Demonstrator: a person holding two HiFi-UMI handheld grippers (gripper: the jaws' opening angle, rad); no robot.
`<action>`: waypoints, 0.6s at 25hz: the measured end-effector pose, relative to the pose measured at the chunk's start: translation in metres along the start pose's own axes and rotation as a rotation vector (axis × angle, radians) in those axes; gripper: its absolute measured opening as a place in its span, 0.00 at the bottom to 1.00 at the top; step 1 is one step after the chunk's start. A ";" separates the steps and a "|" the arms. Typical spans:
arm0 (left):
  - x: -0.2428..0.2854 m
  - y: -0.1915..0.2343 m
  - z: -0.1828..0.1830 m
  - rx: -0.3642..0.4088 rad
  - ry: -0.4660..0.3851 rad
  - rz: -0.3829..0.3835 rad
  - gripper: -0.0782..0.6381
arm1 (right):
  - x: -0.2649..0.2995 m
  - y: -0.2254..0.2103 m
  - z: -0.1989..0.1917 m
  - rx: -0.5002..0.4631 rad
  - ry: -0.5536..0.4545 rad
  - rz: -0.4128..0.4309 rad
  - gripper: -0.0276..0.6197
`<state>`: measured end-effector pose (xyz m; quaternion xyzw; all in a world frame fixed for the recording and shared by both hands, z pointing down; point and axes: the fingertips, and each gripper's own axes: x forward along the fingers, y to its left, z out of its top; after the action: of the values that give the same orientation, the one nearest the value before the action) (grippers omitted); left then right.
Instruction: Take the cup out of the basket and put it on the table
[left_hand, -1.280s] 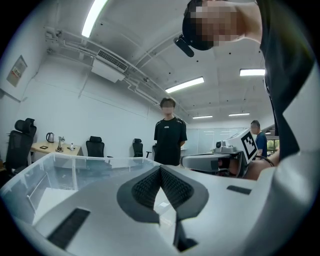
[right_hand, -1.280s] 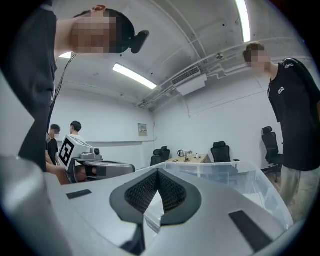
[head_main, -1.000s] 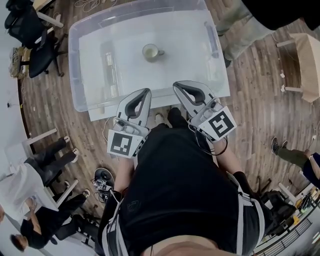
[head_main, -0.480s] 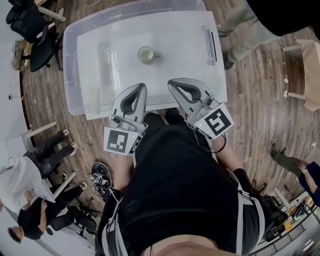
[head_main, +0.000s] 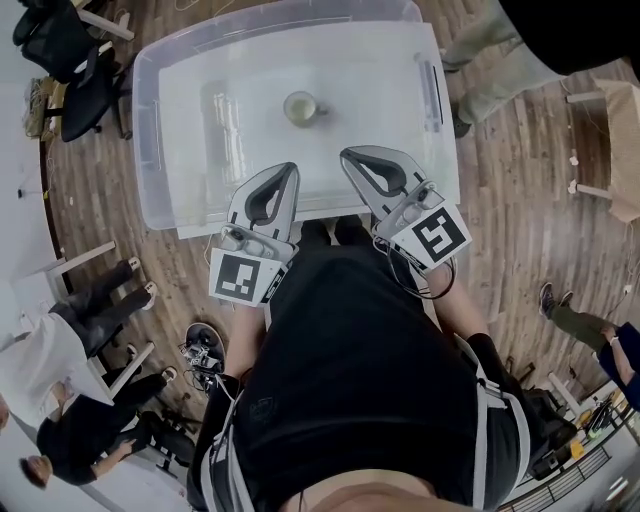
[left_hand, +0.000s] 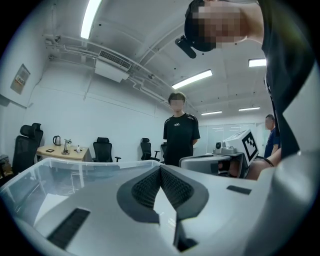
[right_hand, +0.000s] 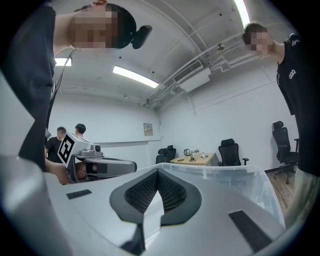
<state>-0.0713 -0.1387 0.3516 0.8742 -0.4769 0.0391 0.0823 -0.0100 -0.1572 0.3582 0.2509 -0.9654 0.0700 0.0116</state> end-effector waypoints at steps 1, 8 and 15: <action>0.000 0.002 0.000 0.001 0.000 -0.007 0.13 | 0.004 0.000 0.001 -0.001 0.001 -0.004 0.07; -0.002 0.021 0.003 -0.005 -0.008 -0.030 0.13 | 0.029 -0.005 -0.007 -0.048 0.063 -0.006 0.07; -0.001 0.039 0.003 -0.016 -0.011 -0.038 0.13 | 0.057 -0.011 -0.024 -0.070 0.184 0.012 0.07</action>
<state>-0.1046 -0.1595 0.3526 0.8827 -0.4608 0.0290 0.0876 -0.0543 -0.1910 0.3870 0.2371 -0.9636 0.0590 0.1083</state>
